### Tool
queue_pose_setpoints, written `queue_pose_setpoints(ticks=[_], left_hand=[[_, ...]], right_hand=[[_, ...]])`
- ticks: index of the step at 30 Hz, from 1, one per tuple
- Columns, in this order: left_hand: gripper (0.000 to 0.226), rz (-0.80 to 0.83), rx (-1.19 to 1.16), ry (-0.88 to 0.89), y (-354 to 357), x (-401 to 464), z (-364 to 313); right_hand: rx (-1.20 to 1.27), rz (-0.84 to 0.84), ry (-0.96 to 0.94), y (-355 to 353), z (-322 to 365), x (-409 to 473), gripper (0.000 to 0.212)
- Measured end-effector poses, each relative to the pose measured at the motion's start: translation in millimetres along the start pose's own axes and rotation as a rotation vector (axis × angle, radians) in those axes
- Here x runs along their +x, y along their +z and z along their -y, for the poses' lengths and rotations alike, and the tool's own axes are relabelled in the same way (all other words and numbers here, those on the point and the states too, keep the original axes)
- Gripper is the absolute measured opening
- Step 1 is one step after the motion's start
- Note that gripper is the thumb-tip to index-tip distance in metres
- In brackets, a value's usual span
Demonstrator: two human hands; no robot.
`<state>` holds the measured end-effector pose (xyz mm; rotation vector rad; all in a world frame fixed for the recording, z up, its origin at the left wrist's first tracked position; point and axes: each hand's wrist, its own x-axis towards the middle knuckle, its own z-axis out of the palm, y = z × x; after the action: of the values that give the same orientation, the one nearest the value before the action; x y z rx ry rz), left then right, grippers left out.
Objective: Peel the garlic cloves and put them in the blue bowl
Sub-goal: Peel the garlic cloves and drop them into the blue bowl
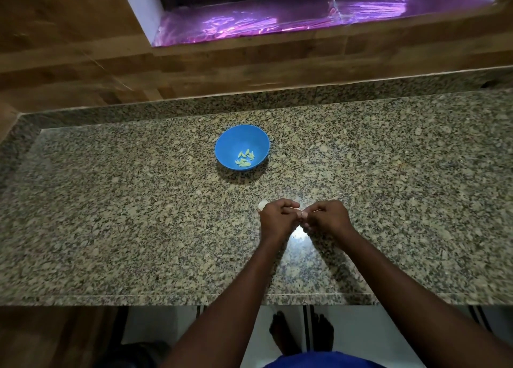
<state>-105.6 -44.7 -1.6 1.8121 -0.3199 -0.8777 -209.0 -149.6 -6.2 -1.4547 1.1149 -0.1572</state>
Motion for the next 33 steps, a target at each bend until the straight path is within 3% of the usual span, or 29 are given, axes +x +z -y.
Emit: queue_pose_setpoints(ticks=[3, 7, 10, 17, 22, 26, 29, 33], left_hand=[[0.015, 0.009, 0.066, 0.033, 0, -1, 8], [0.021, -0.068, 0.649, 0.374, -4, -5, 26], [0.03, -0.026, 0.854, 0.532, -6, -9, 42], [0.042, 0.004, 0.876, 0.573, -17, -14, 53], [0.042, 0.012, 0.861, 0.563, -17, -13, 54], [0.042, 0.012, 0.841, 0.552, -16, -12, 52], [0.042, 0.01, 0.818, 0.539, -16, -12, 53], [0.038, -0.013, 0.781, 0.489, -16, -12, 49]], right_hand=[[-0.131, -0.039, -0.074, -4, -6, 5, 0.008], [-0.446, -0.171, -0.201, -9, -9, 14, 0.012], [-0.595, -0.16, -0.272, -8, -16, 18, 0.011], [-0.963, -0.12, -0.575, 7, -14, 14, 0.025], [-1.248, -0.045, -0.737, 14, -4, 10, 0.006], [-1.376, 0.019, -0.781, 18, -3, 6, 0.01], [-1.316, 0.063, -0.761, 21, 2, 5, 0.003], [-0.971, -0.074, -0.527, 10, -3, 15, 0.022]])
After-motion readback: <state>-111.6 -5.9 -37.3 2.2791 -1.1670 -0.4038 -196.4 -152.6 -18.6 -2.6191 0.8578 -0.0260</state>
